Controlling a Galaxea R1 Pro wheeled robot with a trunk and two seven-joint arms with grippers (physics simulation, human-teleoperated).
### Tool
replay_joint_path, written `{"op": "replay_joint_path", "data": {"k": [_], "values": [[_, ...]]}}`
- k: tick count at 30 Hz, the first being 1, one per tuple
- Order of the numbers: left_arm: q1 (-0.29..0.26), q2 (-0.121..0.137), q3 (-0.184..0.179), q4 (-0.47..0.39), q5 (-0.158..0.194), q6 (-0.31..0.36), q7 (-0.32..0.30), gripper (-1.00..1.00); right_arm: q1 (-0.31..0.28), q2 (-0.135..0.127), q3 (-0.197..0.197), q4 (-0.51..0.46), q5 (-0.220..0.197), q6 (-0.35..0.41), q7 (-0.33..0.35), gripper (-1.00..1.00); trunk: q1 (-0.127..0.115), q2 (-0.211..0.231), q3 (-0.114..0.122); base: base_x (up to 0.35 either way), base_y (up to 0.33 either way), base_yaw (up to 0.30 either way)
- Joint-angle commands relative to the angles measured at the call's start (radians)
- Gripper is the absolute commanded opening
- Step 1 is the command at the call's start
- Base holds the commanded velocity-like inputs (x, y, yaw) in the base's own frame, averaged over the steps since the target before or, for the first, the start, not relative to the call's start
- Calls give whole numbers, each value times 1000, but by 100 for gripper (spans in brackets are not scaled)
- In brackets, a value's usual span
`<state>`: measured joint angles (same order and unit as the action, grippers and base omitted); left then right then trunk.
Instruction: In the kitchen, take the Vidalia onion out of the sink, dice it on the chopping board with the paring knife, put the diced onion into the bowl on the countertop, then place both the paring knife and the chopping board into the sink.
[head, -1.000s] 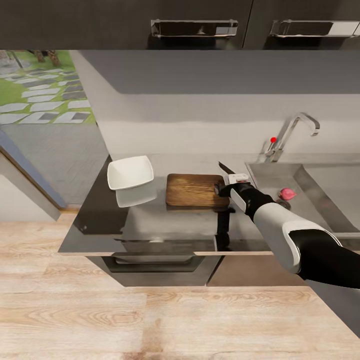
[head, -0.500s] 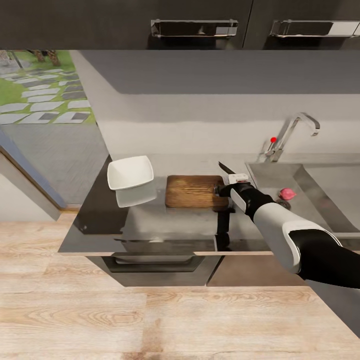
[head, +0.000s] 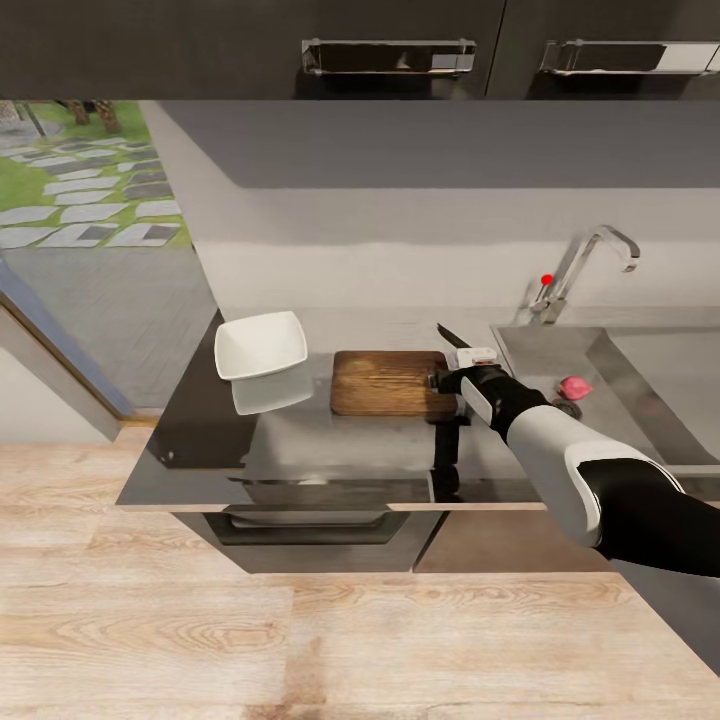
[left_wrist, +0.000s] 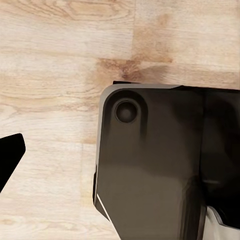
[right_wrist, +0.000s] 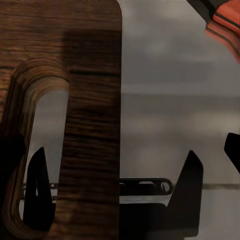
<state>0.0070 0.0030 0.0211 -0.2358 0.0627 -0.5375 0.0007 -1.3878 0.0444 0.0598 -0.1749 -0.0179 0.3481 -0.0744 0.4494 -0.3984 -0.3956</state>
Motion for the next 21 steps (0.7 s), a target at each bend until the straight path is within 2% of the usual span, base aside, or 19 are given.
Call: {"op": "replay_joint_path", "data": {"k": [1,21], "values": [[1,0,-1,-2,6,-1,-1,100,0,0,6,-1,-2,6,-4,100,1,-2,-1,0,0,0],[1,0,-1,-2,6,-1,-1,100,0,1,6,-1,-2,6,-4,100,1,-2,28,0,0,0]]}}
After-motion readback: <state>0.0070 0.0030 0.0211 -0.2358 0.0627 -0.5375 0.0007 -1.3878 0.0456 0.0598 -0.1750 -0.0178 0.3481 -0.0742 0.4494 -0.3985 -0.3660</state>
